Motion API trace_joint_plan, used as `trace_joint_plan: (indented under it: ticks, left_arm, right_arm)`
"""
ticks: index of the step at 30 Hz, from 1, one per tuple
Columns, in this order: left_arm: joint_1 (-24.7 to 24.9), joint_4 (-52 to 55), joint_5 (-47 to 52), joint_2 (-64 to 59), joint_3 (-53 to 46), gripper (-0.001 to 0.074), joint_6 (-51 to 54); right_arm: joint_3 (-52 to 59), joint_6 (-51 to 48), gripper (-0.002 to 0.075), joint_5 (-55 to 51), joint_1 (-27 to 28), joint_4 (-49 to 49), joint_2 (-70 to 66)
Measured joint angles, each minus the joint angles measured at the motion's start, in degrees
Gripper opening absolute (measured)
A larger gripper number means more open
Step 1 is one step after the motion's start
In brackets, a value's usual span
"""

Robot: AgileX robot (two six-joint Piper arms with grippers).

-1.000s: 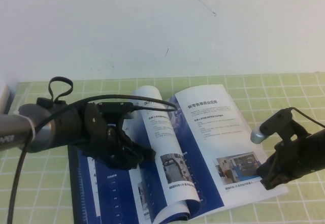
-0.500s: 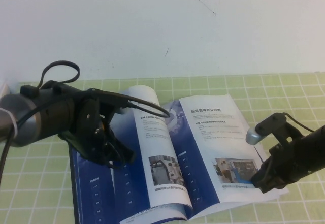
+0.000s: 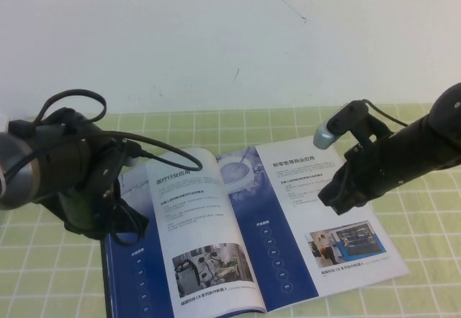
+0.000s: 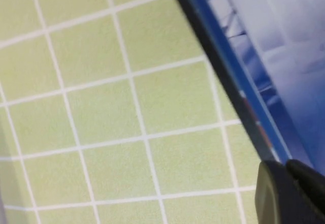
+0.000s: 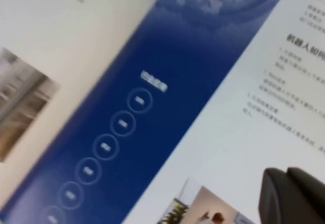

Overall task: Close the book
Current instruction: 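Close the open booklet and leave it lying on the table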

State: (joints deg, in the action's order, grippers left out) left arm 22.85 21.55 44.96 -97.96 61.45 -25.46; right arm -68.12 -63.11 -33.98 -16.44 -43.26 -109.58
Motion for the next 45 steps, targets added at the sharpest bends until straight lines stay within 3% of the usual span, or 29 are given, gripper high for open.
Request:
trace_joint_plan:
  ticks: [9, 30, 39, 45]
  left_arm:
    - [-6.2, -2.0, -4.5, -3.6, -2.8, -0.0004, -1.1]
    - [-5.9, -11.1, -5.9, -8.5, -1.0, -0.0004, 11.6]
    - [-5.7, -22.2, -8.8, -9.2, 0.6, -0.0003, 17.6]
    - [-2.3, -23.6, -9.4, -10.2, 1.5, -0.0003, 20.0]
  right_arm:
    - [-1.4, 2.6, -0.0003, 0.2, 0.0, 6.1, -7.5]
    - [-2.2, 8.0, -0.0003, -0.5, -0.1, 8.7, -8.0]
    - [-2.2, 9.5, -0.0003, -0.6, -0.1, 8.8, -8.0]
    - [-2.2, 10.0, -0.0003, -0.7, -0.1, 8.8, -8.0]
